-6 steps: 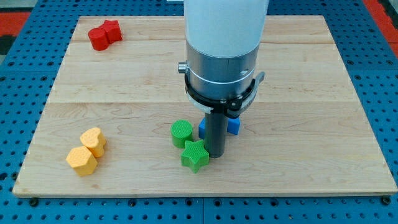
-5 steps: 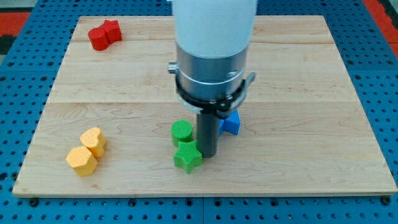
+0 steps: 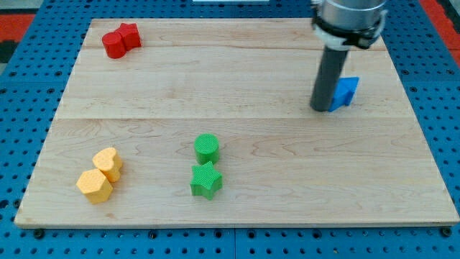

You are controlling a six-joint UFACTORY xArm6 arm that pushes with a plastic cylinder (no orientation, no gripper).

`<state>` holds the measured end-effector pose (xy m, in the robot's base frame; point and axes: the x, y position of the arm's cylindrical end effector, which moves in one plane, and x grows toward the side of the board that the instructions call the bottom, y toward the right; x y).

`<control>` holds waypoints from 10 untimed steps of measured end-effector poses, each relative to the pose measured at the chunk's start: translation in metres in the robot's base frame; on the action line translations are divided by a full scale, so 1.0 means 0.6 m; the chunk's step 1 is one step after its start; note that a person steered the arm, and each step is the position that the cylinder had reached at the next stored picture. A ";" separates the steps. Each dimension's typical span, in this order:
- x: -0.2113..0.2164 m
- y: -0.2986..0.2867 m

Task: Move the cube to the top right

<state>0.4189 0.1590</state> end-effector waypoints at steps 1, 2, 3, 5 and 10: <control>0.000 0.042; -0.004 0.079; -0.017 0.123; -0.130 0.140; -0.245 0.022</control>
<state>0.2720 0.1722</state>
